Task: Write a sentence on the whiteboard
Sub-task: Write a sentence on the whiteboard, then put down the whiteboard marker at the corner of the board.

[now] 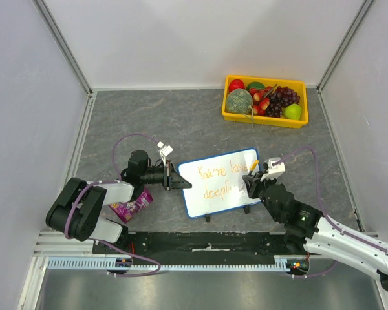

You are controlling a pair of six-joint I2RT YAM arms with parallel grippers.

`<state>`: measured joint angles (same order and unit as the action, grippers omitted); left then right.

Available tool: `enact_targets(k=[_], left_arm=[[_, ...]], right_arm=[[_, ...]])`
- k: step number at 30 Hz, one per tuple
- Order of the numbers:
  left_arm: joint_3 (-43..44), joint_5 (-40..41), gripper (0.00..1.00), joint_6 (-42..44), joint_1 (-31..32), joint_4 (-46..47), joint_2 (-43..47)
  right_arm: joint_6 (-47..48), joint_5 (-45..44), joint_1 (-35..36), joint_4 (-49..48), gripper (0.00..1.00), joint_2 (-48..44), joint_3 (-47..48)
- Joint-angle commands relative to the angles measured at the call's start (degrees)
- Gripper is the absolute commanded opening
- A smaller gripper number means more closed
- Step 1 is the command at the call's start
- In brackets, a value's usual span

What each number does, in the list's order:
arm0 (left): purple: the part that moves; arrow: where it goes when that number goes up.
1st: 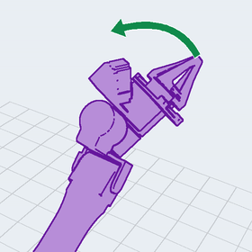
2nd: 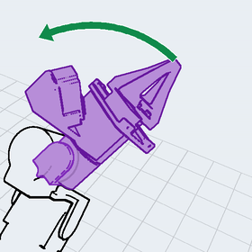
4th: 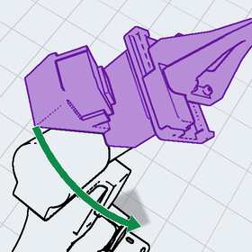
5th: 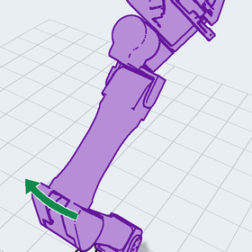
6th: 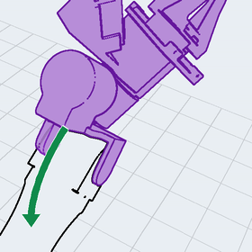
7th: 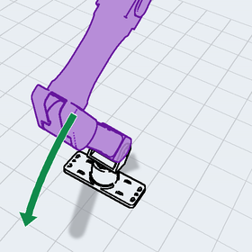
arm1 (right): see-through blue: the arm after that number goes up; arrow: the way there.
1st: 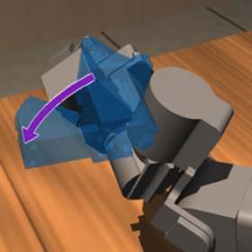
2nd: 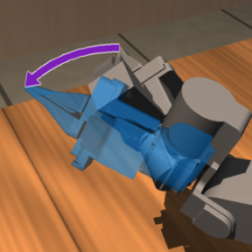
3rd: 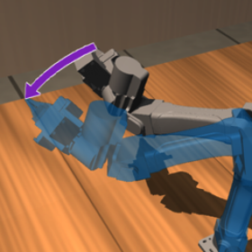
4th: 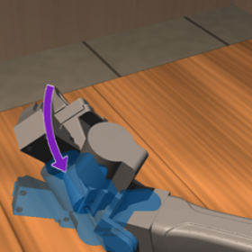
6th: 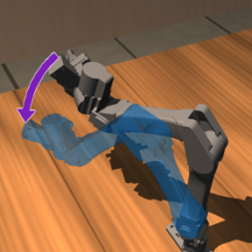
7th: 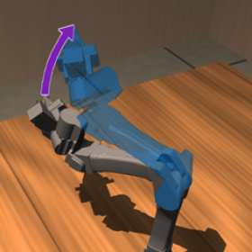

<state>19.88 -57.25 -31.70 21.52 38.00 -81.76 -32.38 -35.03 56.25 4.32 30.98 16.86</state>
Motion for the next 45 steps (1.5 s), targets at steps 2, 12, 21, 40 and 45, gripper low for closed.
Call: enact_targets(k=[2, 12, 21, 40, 45], left_arm=[[-0.4, 3.6, 0.02, 4.9, 0.2, -2.8, -1.3], [-0.4, 3.6, 0.02, 4.8, 0.2, -2.8, -1.3], [-1.2, 7.0, 0.55, 5.8, 0.3, -4.6, 3.1], [-2.0, 41.6, 0.9, 0.1, 0.3, -31.2, 44.9], [4.0, 47.2, 0.91, 1.4, 0.2, -42.2, 51.4]], right_arm=[[-0.1, -2.0, -0.2, -0.4, 0.0, -1.9, 0.4], [-1.3, 0.4, -0.2, 6.2, 0.0, -9.6, 6.2], [-4.3, 3.0, -0.2, 11.1, 0.0, -9.2, 8.7], [-10.4, 13.0, -0.2, 28.2, 0.0, -4.8, 17.4], [-16.0, 16.2, -0.2, 30.0, 0.0, -5.7, 15.4]])
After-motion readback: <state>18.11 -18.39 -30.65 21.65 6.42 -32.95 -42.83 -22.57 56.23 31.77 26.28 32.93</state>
